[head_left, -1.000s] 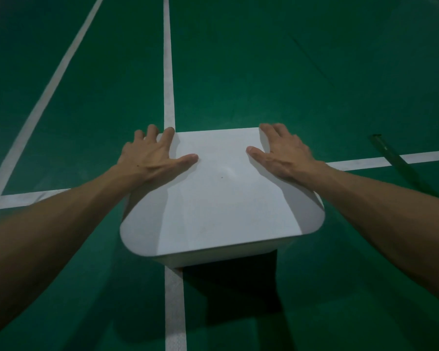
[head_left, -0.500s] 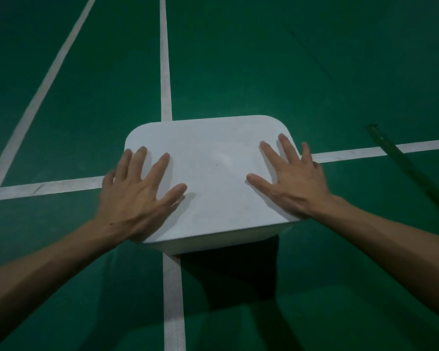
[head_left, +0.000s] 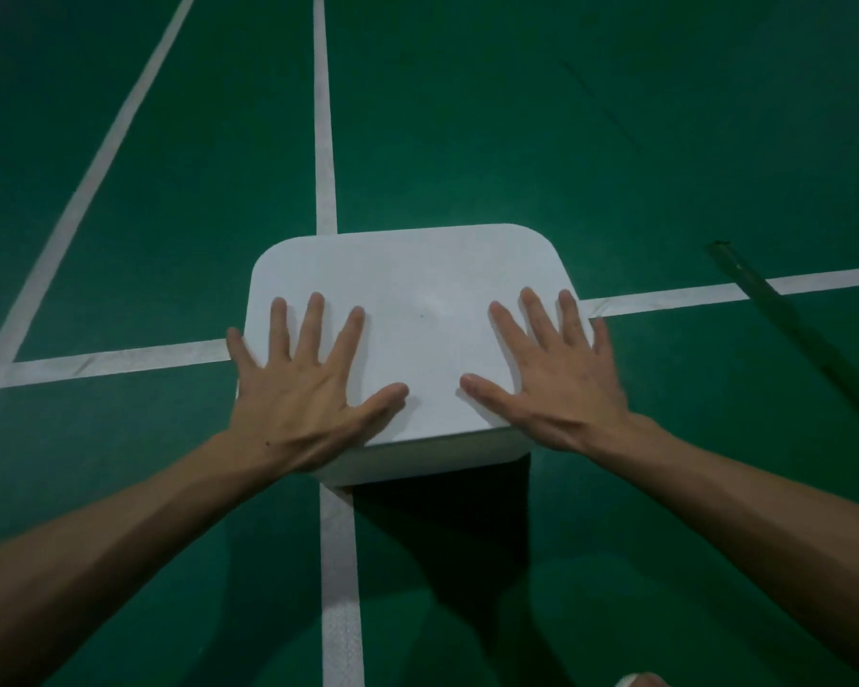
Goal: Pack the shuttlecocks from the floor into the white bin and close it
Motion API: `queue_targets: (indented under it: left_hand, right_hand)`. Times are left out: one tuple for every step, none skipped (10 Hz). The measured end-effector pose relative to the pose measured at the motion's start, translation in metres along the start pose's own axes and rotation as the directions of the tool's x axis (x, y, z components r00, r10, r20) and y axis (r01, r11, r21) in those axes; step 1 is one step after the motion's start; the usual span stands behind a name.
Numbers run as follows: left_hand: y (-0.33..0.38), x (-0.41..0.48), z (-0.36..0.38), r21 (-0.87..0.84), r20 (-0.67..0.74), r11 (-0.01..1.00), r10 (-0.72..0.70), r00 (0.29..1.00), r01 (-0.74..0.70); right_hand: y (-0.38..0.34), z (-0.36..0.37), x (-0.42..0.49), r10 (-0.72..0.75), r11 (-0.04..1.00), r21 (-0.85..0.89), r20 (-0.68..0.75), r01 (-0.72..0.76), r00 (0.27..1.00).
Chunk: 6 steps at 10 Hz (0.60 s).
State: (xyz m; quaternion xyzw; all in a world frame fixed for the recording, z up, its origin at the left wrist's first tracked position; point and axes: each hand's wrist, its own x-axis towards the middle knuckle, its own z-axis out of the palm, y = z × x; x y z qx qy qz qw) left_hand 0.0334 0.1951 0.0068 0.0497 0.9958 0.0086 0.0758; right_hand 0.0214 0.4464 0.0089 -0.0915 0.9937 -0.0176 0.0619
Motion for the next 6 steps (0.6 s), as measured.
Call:
queue_targets:
  left_hand:
    - [0.002,-0.001,0.000,0.030,-0.003,1.000,0.004,1.000,-0.004]
    - [0.002,-0.001,-0.002,0.051,0.015,0.998,0.026,1.000,-0.027]
    - [0.004,-0.002,-0.001,0.036,0.002,0.998,0.049,0.999,-0.049]
    - [0.004,-0.001,-0.003,0.040,0.016,0.998,0.043,0.999,-0.043]
    - [0.004,-0.002,-0.005,0.031,0.044,0.998,0.047,0.998,-0.049]
    - [0.003,0.006,-0.012,-0.002,0.063,0.998,0.063,0.996,-0.063]
  right_hand:
    - [0.001,-0.001,0.003,0.001,1.000,-0.008,0.008,-0.001,1.000]
    - [0.000,-0.002,0.004,-0.012,1.000,-0.024,0.022,0.013,1.000]
    - [0.001,-0.002,0.002,-0.016,1.000,-0.026,0.022,0.017,1.000]
    - [-0.001,-0.004,0.001,-0.033,0.999,-0.036,0.026,0.034,0.999]
    - [0.001,-0.007,0.001,-0.026,0.999,-0.023,0.051,0.028,0.998]
    - [-0.001,-0.013,0.006,-0.015,0.999,0.043,0.045,0.013,0.999]
